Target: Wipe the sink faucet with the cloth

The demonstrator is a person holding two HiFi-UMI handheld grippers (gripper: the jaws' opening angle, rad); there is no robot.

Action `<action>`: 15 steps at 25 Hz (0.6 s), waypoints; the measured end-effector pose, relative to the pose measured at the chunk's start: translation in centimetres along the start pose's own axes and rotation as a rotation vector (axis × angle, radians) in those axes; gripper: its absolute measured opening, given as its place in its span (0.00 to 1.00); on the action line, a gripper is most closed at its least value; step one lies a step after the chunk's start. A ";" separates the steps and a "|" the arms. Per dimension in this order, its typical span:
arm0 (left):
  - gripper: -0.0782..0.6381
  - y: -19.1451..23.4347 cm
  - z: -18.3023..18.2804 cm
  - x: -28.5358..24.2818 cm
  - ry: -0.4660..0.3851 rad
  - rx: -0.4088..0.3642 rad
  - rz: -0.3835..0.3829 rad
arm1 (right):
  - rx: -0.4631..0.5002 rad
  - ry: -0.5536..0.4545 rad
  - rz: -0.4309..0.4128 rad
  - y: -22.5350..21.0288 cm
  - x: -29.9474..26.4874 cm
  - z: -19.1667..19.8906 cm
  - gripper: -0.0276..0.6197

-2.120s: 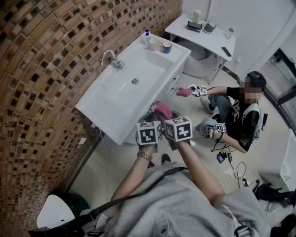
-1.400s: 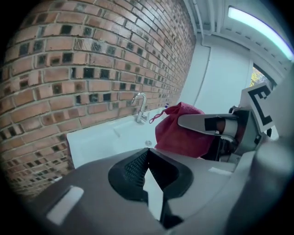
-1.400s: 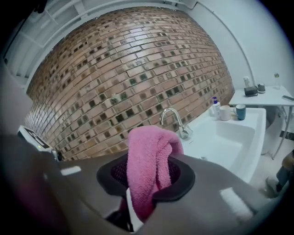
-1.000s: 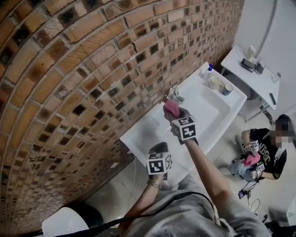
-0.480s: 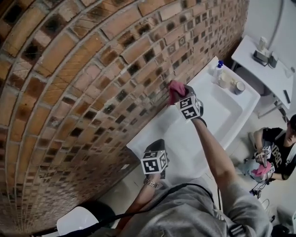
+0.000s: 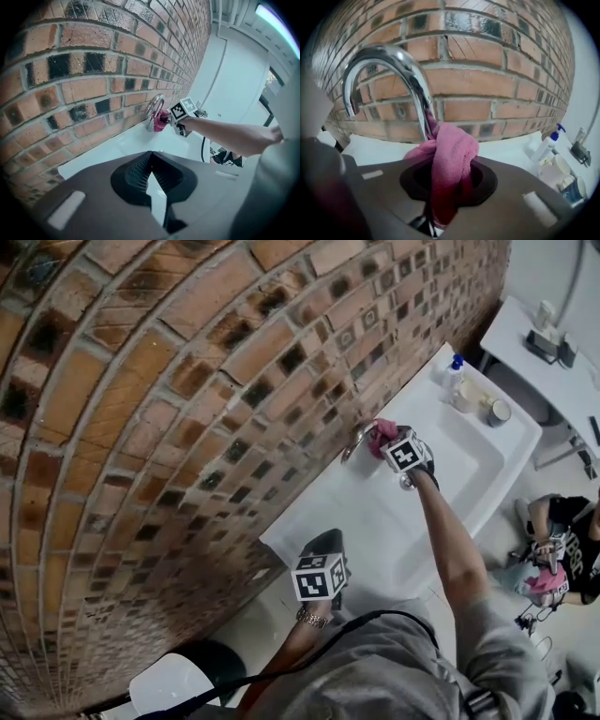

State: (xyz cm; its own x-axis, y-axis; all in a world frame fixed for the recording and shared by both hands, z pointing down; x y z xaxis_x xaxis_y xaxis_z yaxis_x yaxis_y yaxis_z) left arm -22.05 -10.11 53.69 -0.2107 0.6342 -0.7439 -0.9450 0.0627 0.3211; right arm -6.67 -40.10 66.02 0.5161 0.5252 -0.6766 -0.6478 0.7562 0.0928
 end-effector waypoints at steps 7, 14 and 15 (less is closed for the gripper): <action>0.13 -0.2 0.4 -0.1 0.020 -0.006 0.015 | -0.172 0.122 -0.009 -3.4 0.0 5.5 0.17; 0.13 -0.3 0.6 -0.7 0.031 0.001 0.033 | -0.314 -0.004 -0.026 1.4 1.8 8.5 0.16; 0.13 -0.6 0.6 -0.8 0.033 -0.006 0.039 | -0.331 0.005 -0.034 2.3 1.9 8.5 0.16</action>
State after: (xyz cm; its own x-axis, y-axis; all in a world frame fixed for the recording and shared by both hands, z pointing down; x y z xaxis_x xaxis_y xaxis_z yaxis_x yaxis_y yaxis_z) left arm -21.18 -10.16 54.43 -0.2554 0.6105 -0.7497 -0.9373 0.0340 0.3470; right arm -2.39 -34.02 71.18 0.5384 0.4991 -0.6790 -0.7776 0.6048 -0.1720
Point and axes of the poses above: the fingertips, and each gripper's own axes: x backward along the fingers, y to its left, z out of its underside, the point moved 8 cm from there along x, backward along the fingers, and after that the axes turned 8 degrees about x, right-handed, at the moved point
